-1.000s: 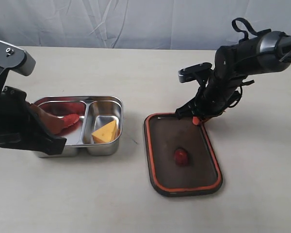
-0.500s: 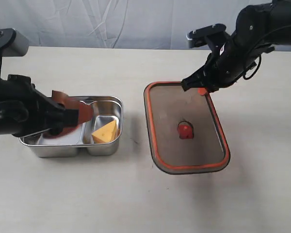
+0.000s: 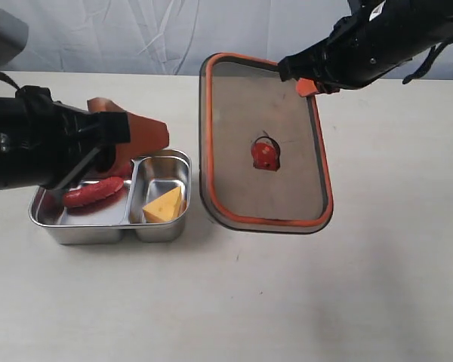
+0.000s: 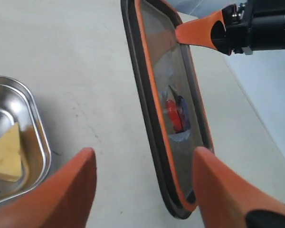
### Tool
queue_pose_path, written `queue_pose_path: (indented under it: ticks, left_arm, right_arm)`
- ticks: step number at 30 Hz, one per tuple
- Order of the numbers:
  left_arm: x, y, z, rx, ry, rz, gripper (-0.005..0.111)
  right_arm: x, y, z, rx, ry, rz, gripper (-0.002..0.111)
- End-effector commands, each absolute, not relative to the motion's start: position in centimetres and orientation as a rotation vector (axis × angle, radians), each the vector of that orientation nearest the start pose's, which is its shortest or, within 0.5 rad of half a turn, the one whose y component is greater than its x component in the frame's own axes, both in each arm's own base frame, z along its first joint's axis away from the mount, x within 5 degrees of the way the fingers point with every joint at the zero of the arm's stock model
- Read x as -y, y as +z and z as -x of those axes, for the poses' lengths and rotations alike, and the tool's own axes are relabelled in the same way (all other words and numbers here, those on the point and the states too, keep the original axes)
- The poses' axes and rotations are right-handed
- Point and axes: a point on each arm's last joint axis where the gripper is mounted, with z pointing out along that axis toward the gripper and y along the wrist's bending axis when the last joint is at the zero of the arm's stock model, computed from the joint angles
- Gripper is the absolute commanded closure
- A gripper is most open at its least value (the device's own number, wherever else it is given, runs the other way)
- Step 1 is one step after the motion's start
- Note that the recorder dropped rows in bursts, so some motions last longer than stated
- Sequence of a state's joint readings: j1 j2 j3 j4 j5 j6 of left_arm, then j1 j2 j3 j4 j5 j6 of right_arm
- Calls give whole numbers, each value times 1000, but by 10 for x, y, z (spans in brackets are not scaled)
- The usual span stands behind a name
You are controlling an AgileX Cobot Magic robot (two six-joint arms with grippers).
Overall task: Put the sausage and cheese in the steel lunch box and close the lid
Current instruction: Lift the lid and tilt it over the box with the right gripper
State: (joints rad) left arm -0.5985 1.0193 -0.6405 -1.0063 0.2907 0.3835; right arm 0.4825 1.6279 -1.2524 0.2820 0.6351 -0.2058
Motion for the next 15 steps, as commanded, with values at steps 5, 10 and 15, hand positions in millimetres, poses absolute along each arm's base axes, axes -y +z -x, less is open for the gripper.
queue_pose_path:
  ticks: [5,10,15]
  left_arm:
    - [142,298,-156,-2114,-1060,-234,49]
    - [142,298,-156,-2105,-1067,-235,49]
    - [142,298,-156,-2105,-1066,-234,49]
  right_arm:
    - [-186,291,-305,-2370,577,638,109]
    - [-191,292,-302,-2356,652,663,109]
    - [-194,294,-300,-2342,719,674,109]
